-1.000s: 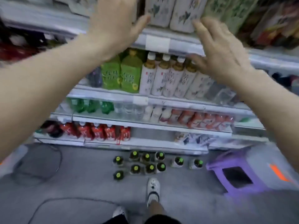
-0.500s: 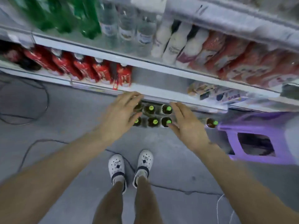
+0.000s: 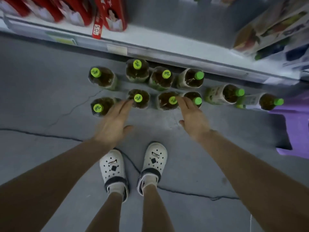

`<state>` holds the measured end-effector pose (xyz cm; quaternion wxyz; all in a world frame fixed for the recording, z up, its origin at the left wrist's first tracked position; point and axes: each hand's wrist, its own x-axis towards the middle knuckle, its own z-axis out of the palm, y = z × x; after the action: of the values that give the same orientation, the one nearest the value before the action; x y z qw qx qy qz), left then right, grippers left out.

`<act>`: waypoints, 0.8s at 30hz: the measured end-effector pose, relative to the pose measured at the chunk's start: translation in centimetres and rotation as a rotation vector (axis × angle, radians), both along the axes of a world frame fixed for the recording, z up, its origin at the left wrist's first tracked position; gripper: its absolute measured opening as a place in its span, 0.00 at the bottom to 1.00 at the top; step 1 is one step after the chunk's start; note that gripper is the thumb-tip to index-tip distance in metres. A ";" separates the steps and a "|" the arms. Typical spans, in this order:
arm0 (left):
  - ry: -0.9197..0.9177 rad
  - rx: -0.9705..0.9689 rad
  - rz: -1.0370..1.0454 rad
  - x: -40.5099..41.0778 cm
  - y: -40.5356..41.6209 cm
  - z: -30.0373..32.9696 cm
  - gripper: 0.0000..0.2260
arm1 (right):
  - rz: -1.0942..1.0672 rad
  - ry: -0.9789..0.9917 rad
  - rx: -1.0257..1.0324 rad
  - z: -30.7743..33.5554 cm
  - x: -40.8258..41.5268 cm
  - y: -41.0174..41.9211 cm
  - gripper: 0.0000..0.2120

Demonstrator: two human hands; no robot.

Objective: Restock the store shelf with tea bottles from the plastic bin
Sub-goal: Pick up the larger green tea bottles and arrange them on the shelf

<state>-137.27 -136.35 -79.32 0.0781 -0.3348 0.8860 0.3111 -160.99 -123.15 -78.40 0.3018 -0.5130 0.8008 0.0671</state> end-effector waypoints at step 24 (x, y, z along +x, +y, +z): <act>-0.032 0.086 0.035 -5.4 -4.8 -14.7 0.39 | -0.409 -0.061 -0.363 -15.6 1.9 -0.5 0.43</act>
<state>-142.68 -141.20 -94.06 0.1011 -0.3516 0.8644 0.3449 -159.14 -123.66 -93.95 0.2360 -0.3881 0.8773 -0.1552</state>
